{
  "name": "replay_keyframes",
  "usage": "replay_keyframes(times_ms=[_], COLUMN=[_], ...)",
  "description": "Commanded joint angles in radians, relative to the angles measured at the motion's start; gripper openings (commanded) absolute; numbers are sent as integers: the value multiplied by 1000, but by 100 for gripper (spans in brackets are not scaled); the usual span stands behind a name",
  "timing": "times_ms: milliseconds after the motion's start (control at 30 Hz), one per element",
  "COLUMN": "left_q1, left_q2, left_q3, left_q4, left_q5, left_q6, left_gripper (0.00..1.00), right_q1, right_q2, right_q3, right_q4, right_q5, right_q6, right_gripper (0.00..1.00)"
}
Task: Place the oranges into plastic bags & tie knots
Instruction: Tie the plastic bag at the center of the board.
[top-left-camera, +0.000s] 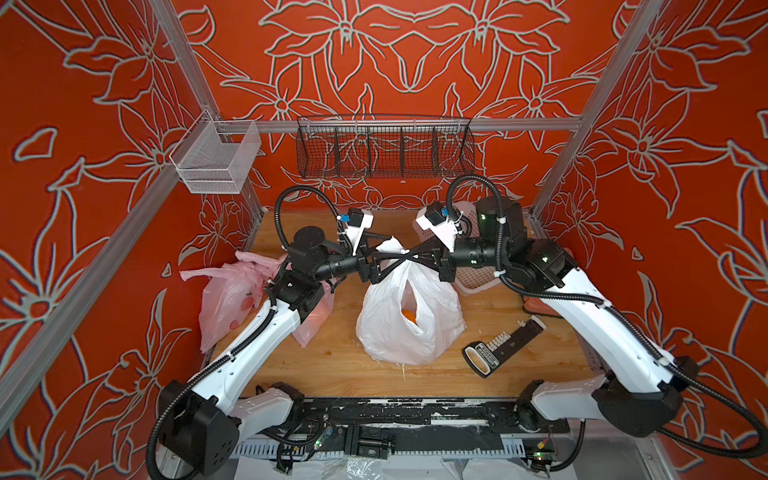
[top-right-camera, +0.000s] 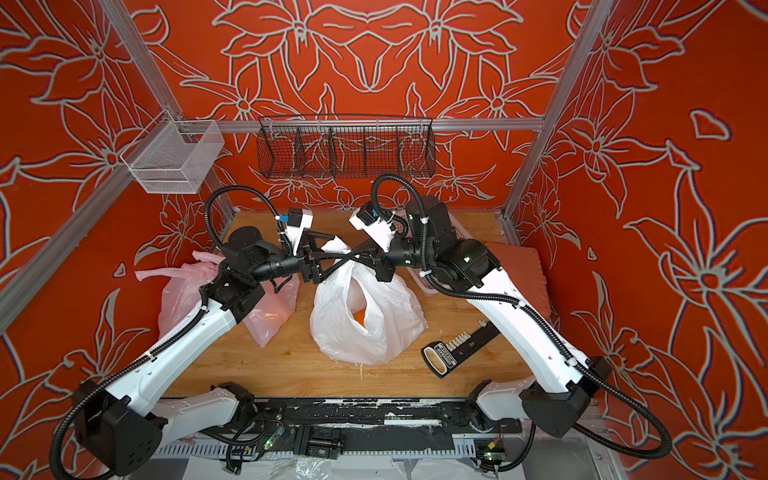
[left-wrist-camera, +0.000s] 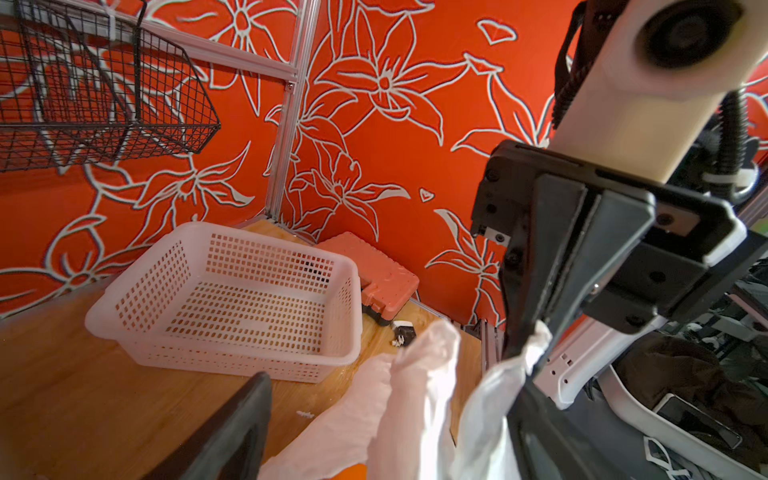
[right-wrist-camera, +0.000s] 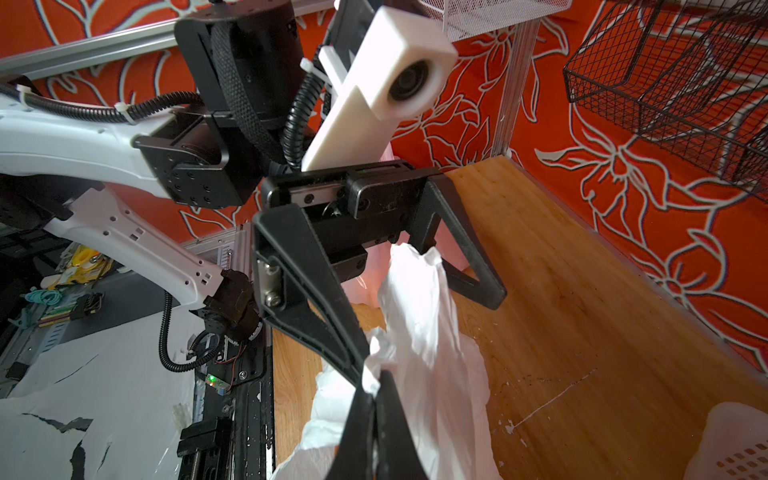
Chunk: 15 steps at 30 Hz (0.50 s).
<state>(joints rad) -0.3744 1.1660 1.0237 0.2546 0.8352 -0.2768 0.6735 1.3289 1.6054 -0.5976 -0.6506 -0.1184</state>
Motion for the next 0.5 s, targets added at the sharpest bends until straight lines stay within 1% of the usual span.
replay_keyframes(times_ms=[0,133,200,267,333,467], left_q1=[-17,-21,-21,-22,-21,-21], left_q2=[8,19,23,26,21,-9], left_q3=[43,43,39,44,42,34], left_q4=[130,129,144,127,110,48], left_q5=[68,54,68,99,139,142], left_q6=[-31,-31,-32,-11,16,73], left_gripper=[85,82,82,82,83,84], right_q1=[12,12,12,11,9,8], right_q2=[-11,-26,-45,-73,-99,-130], right_q3=[-37,-57,-72,-96,-115,-143], right_q4=[6,27,54,90,114,122], right_q5=[-18,7,56,160,216,193], right_q6=[18,36,57,87,101,115], right_gripper=[0,0,0,0,0,0])
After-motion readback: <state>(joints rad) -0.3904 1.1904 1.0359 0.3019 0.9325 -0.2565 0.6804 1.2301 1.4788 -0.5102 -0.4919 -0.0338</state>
